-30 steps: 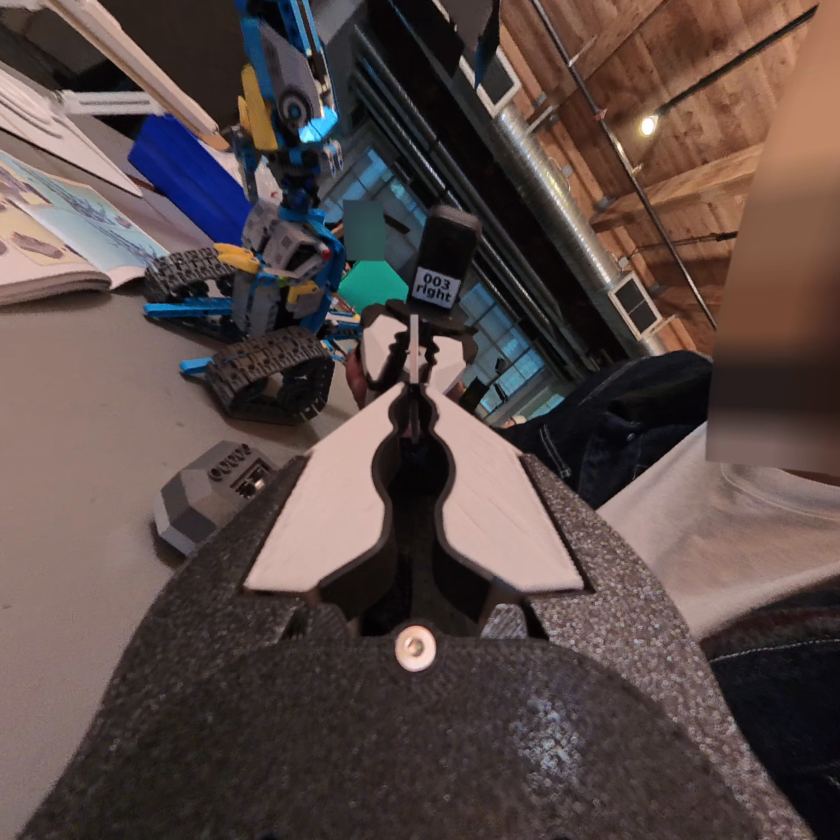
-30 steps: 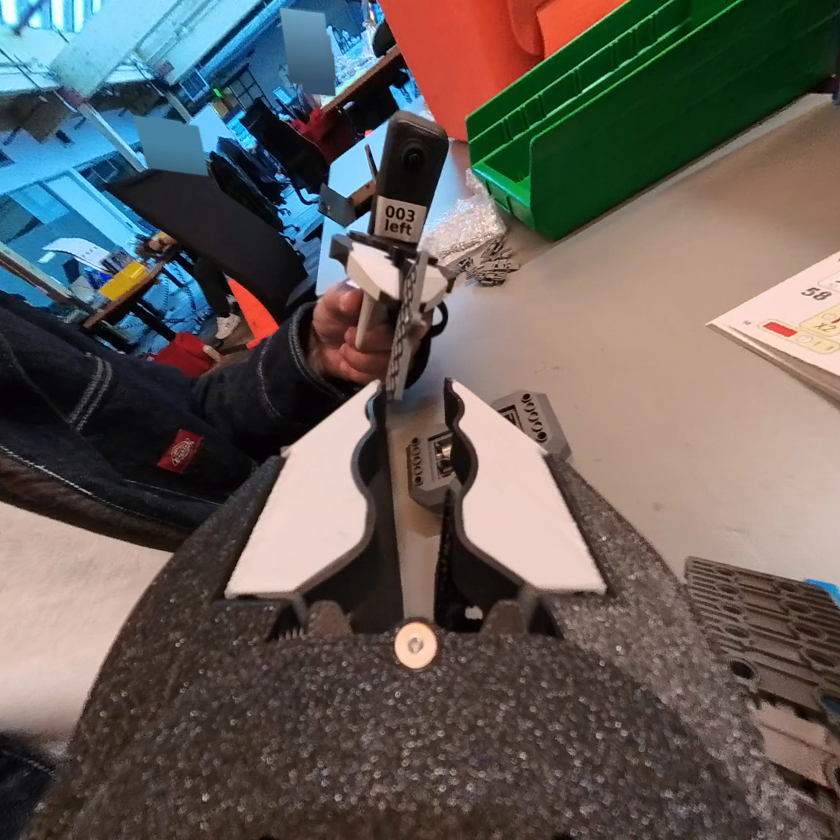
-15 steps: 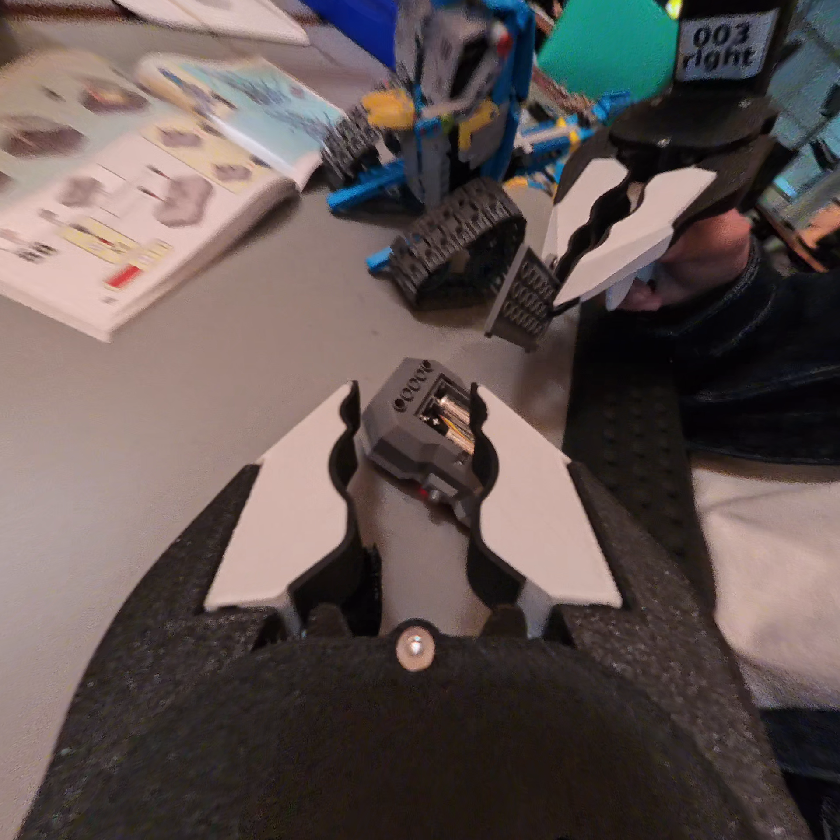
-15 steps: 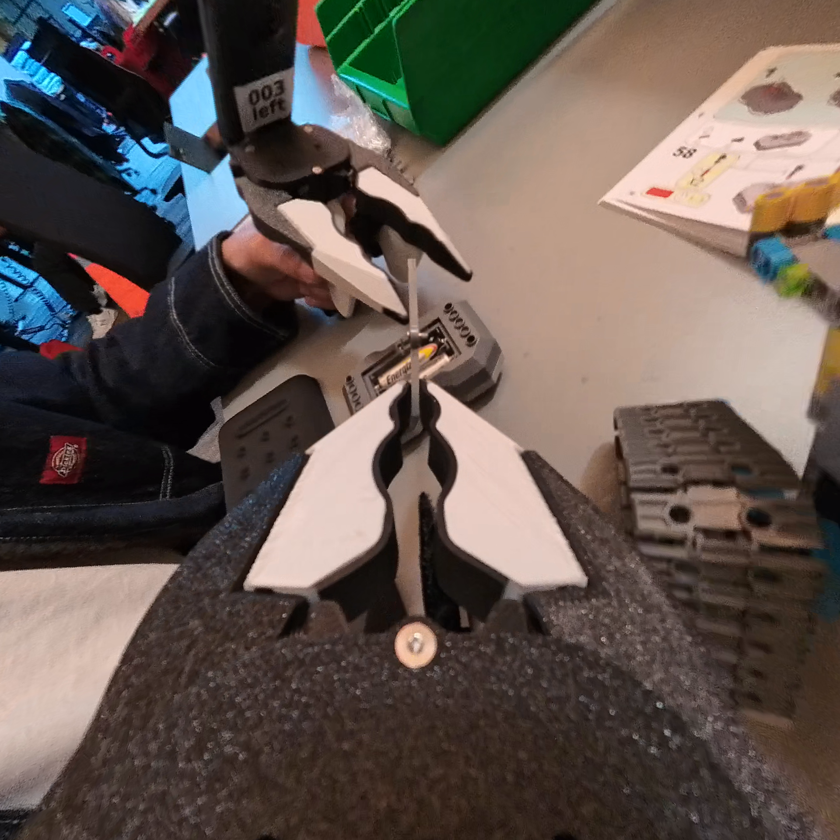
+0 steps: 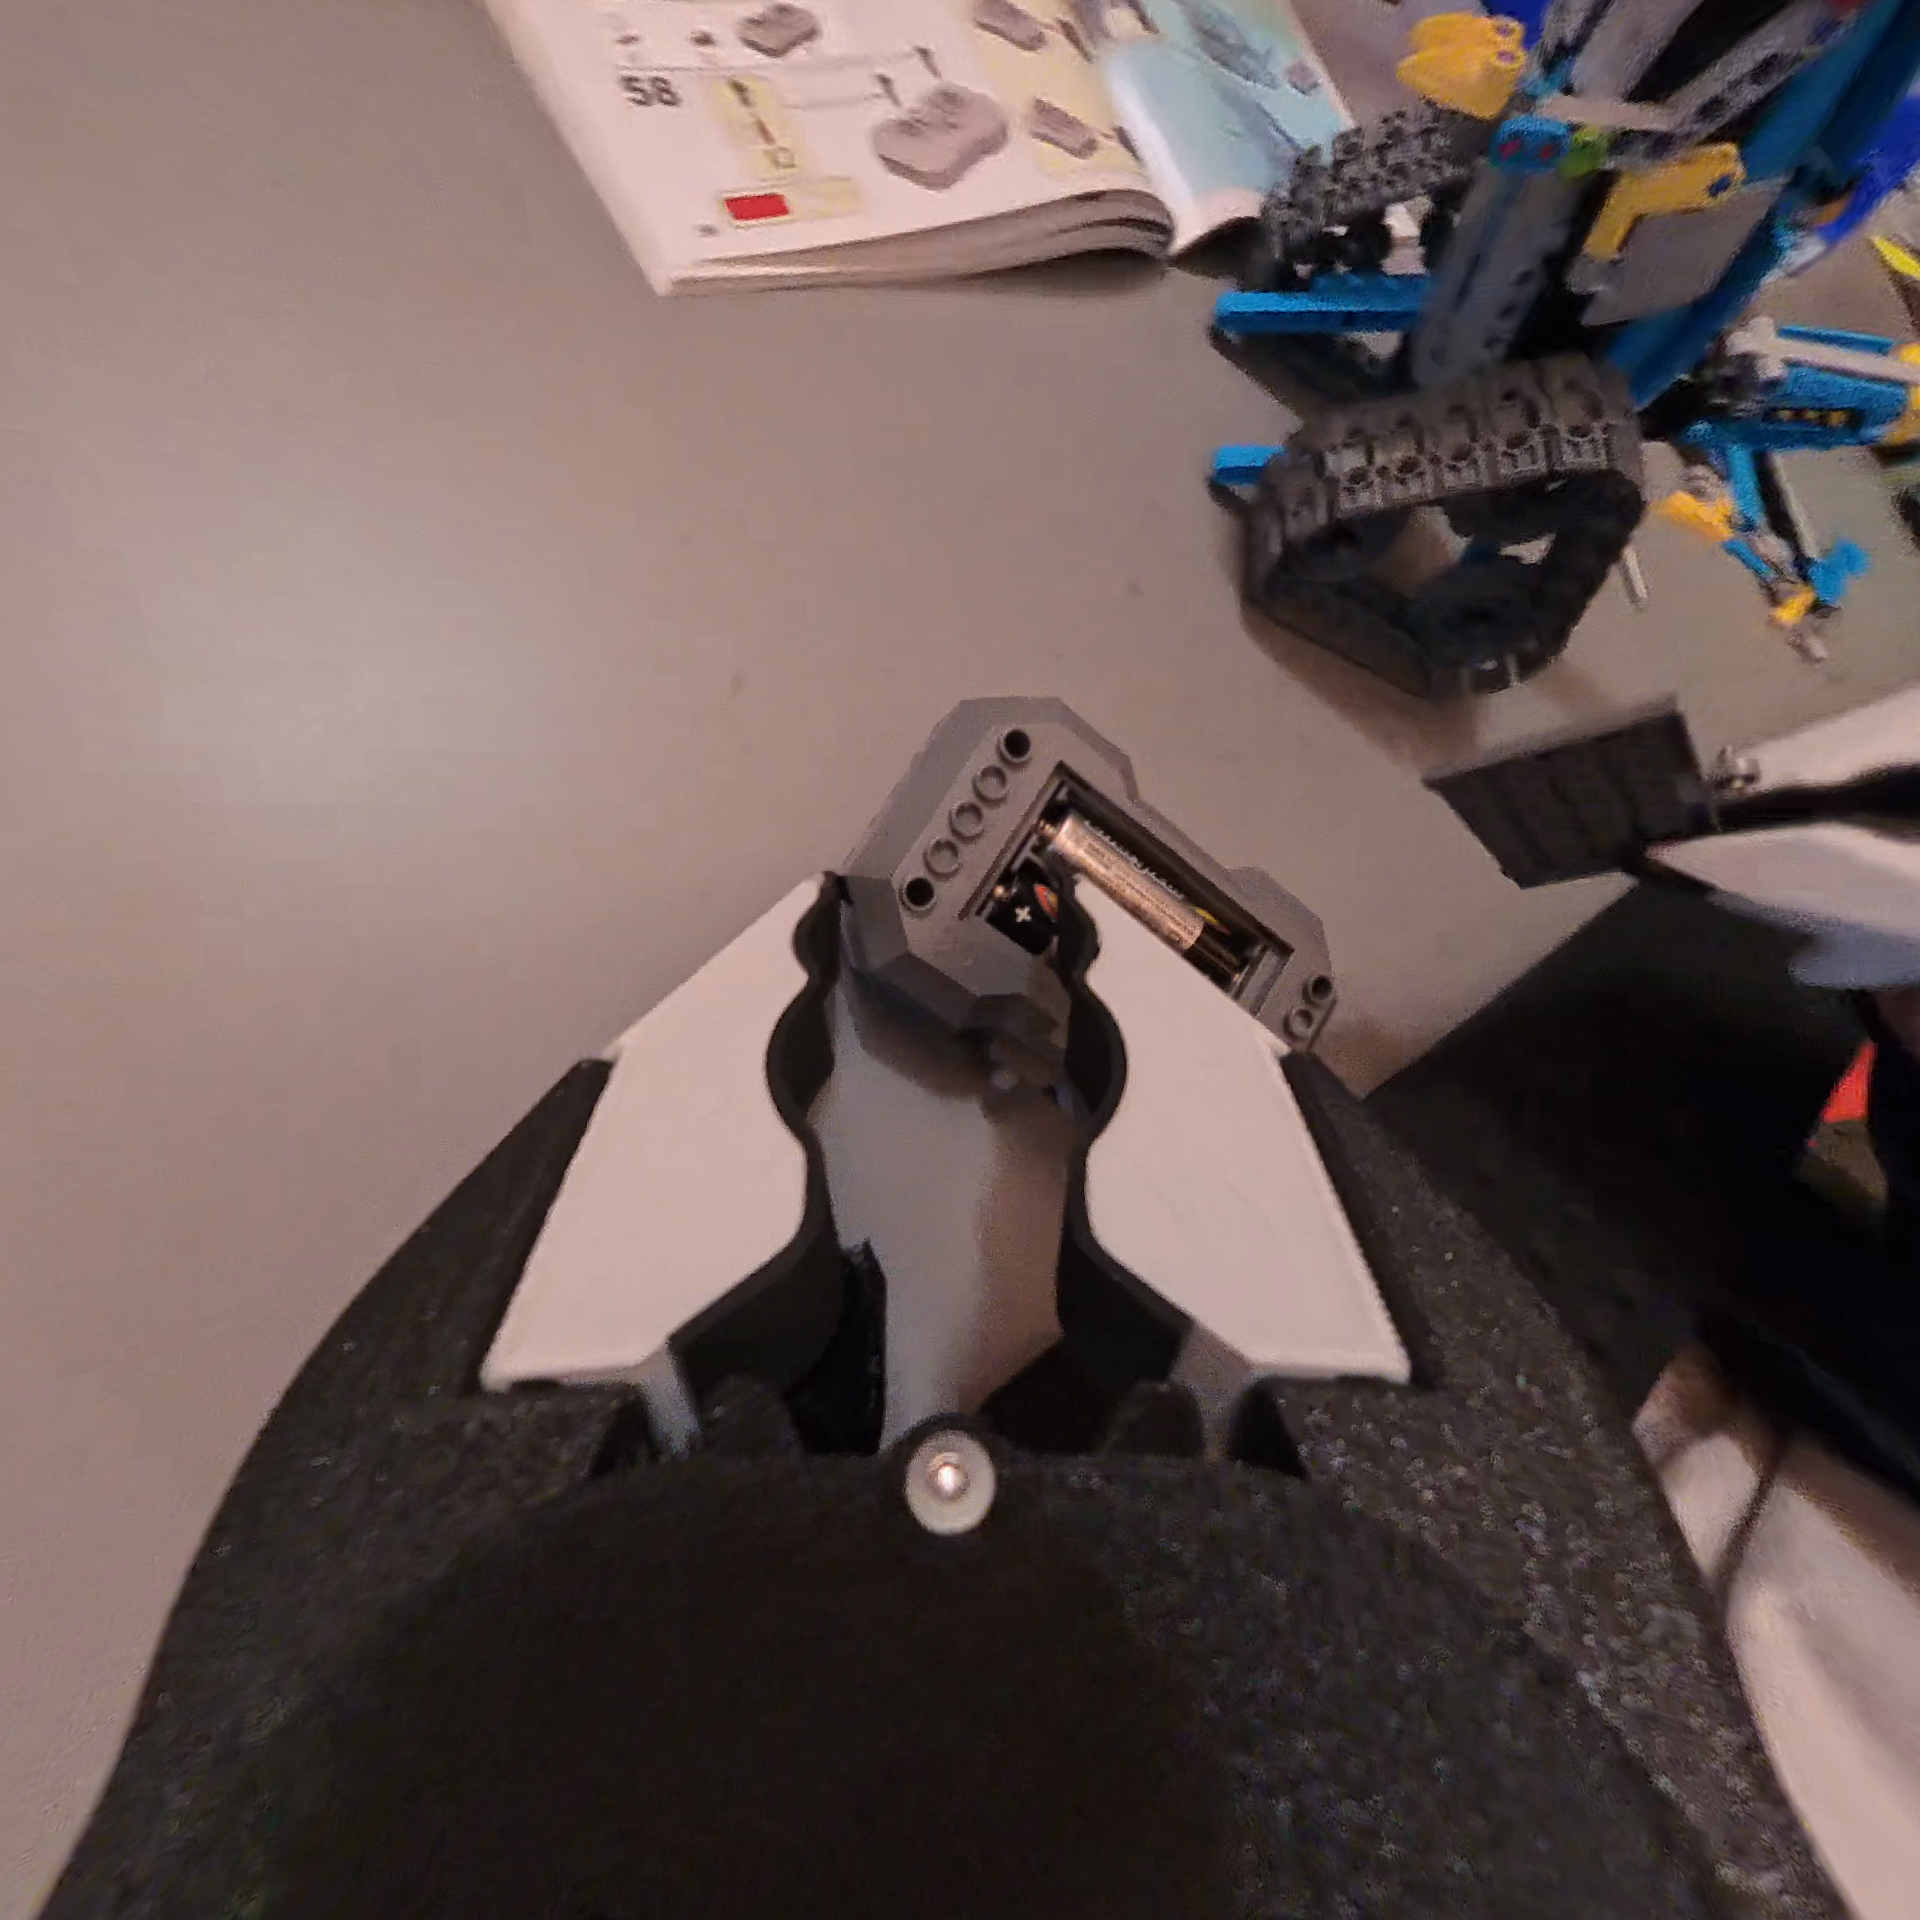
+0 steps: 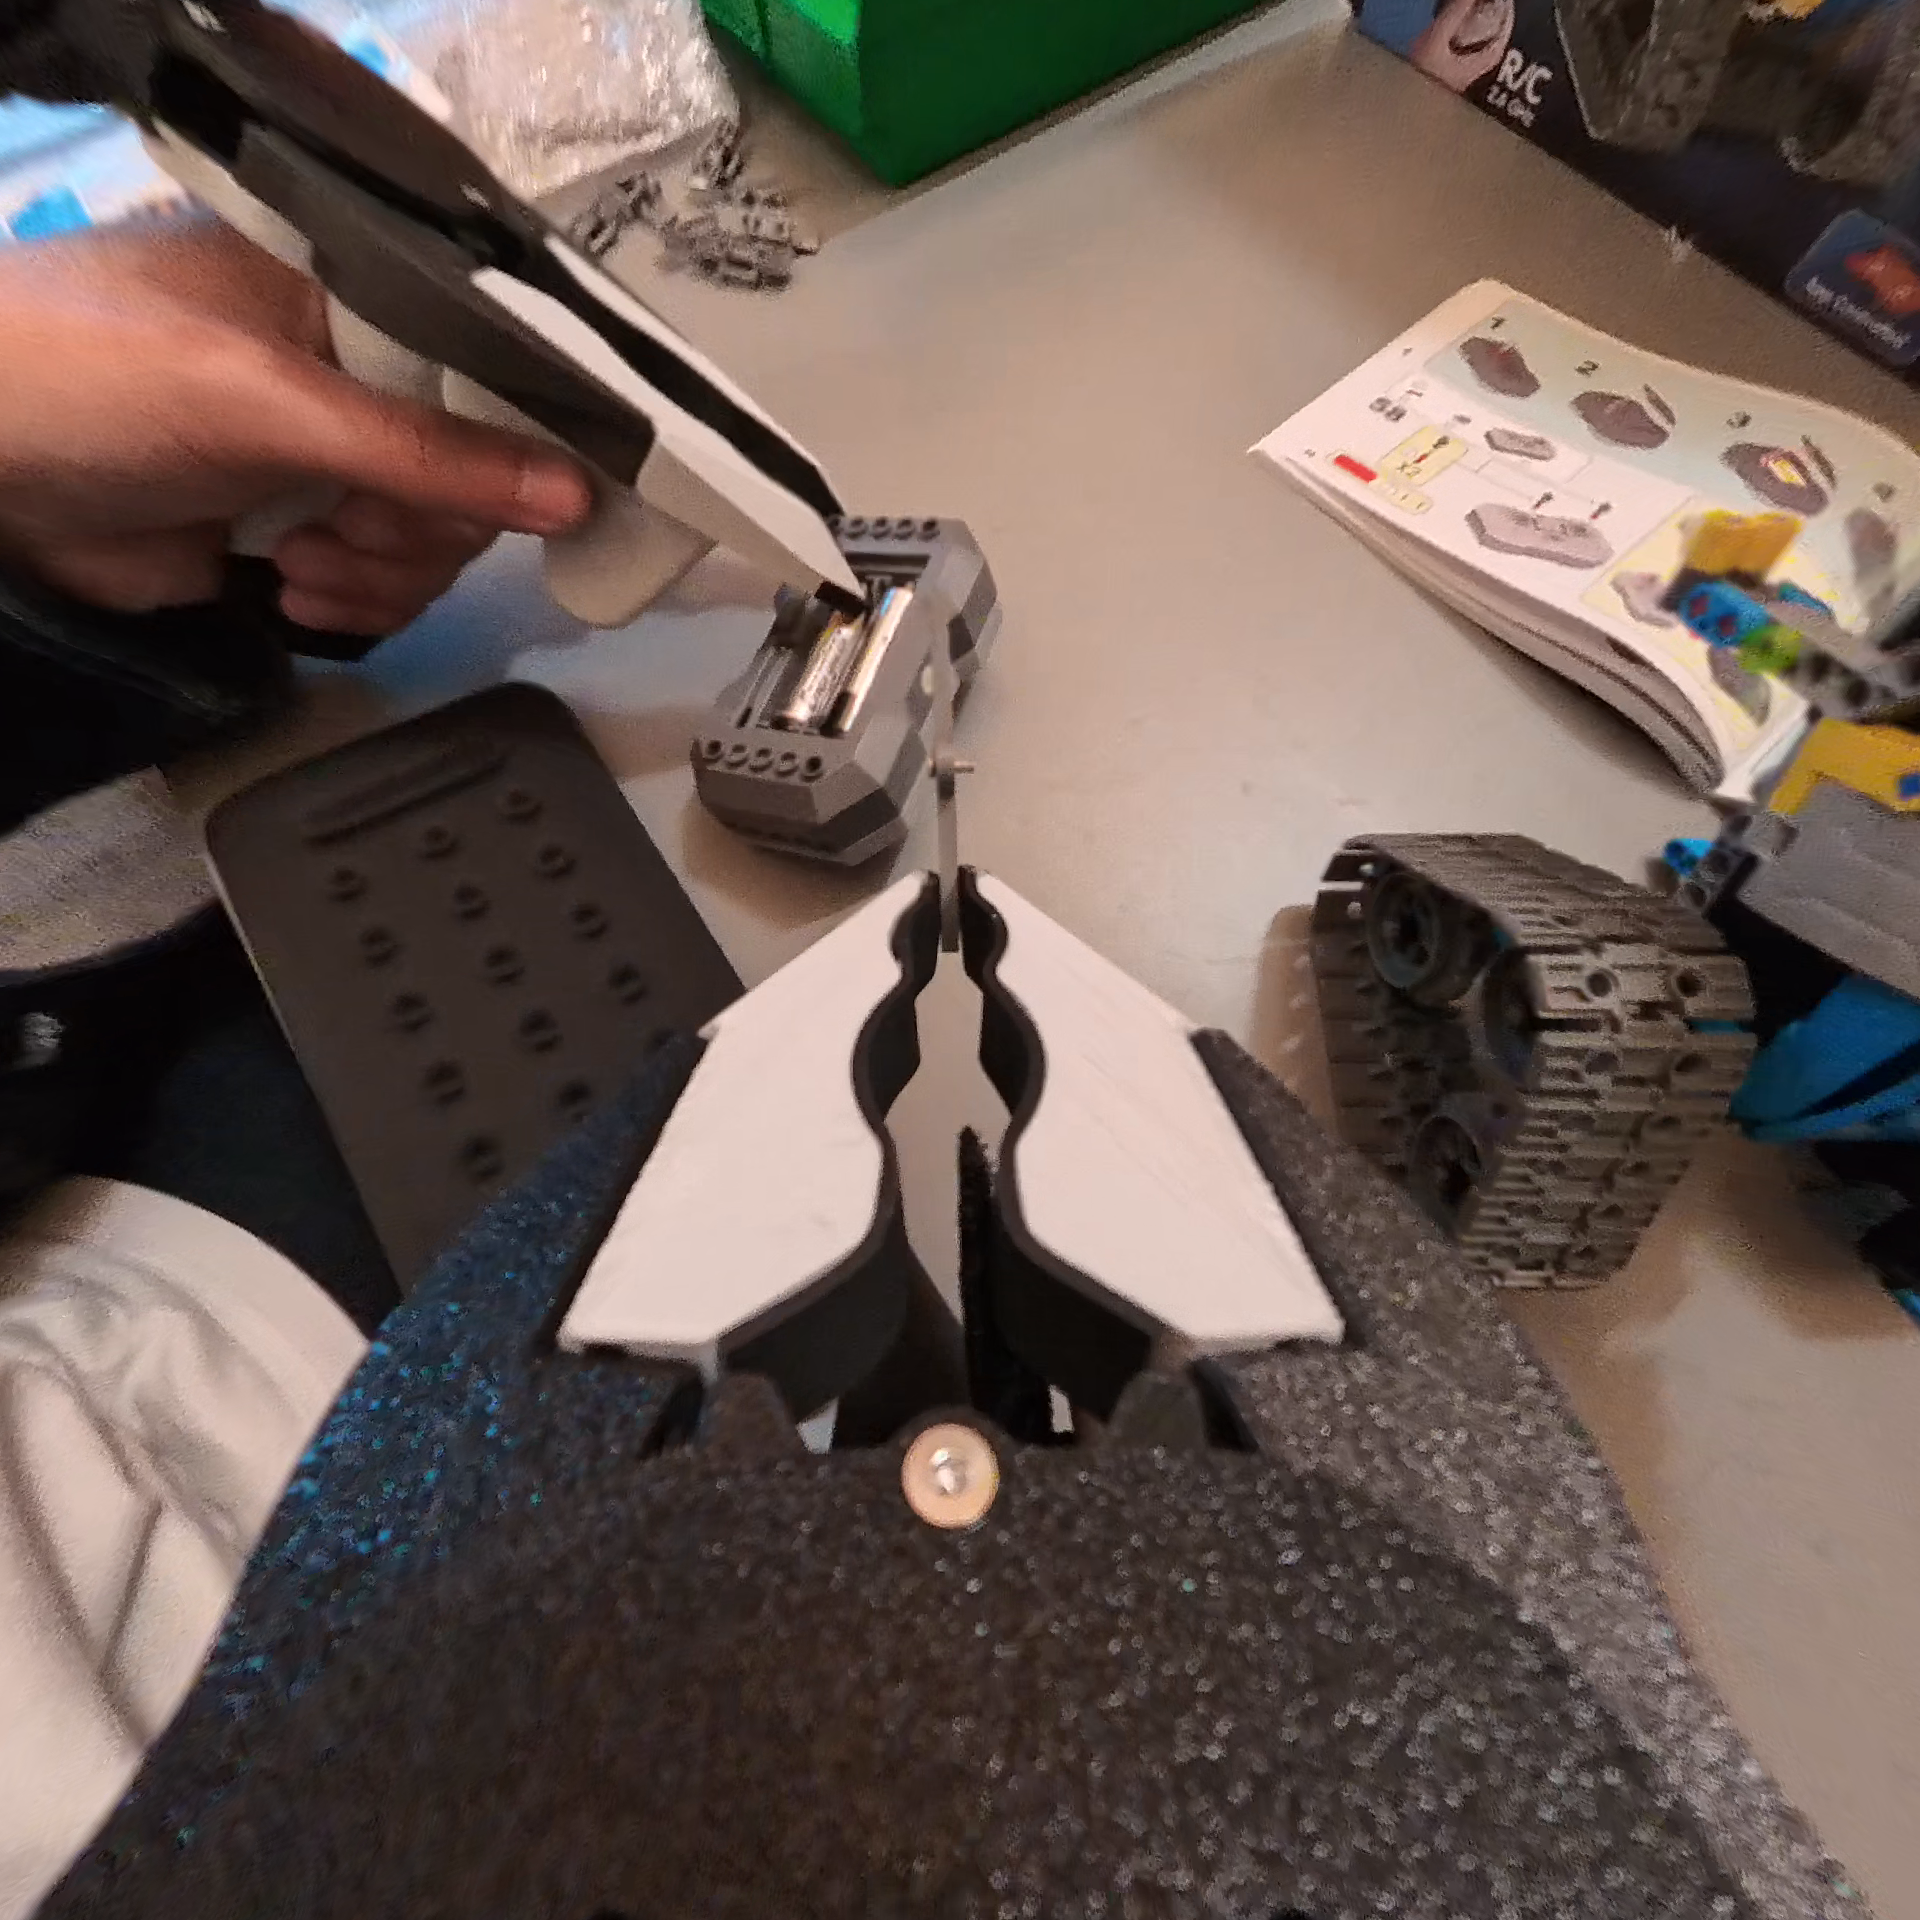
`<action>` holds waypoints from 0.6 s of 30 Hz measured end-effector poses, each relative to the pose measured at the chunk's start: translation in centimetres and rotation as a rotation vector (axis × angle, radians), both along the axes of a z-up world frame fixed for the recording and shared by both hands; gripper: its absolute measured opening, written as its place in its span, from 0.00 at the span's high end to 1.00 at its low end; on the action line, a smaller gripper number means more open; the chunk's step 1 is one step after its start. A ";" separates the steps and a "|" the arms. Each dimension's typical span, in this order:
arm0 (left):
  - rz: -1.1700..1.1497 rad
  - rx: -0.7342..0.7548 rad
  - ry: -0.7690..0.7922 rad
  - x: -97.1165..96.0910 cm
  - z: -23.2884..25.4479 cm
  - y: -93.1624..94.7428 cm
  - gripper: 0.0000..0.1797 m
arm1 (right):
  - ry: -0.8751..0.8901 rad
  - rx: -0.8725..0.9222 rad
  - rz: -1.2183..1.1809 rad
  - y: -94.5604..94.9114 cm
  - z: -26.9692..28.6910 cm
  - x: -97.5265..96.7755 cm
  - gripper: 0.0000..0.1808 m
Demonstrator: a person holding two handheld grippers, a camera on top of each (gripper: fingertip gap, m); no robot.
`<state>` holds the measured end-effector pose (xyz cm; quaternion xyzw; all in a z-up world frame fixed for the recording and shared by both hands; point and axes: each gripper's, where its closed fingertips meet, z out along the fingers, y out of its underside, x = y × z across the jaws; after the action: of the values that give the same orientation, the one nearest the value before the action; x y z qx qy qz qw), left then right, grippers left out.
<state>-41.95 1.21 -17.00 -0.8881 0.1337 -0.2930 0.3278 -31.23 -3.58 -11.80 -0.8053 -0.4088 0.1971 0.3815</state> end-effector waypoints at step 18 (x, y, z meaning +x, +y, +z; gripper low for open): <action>-0.488 0.321 0.116 1.8 2.0 -4.2 0.64 | -0.389 0.507 0.251 -0.2 -0.2 -1.6 0.99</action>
<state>-40.11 -3.04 -15.02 -0.7818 0.4067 -0.2869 0.3756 -32.84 -3.82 -12.00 -0.6506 -0.6058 -0.0227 0.4573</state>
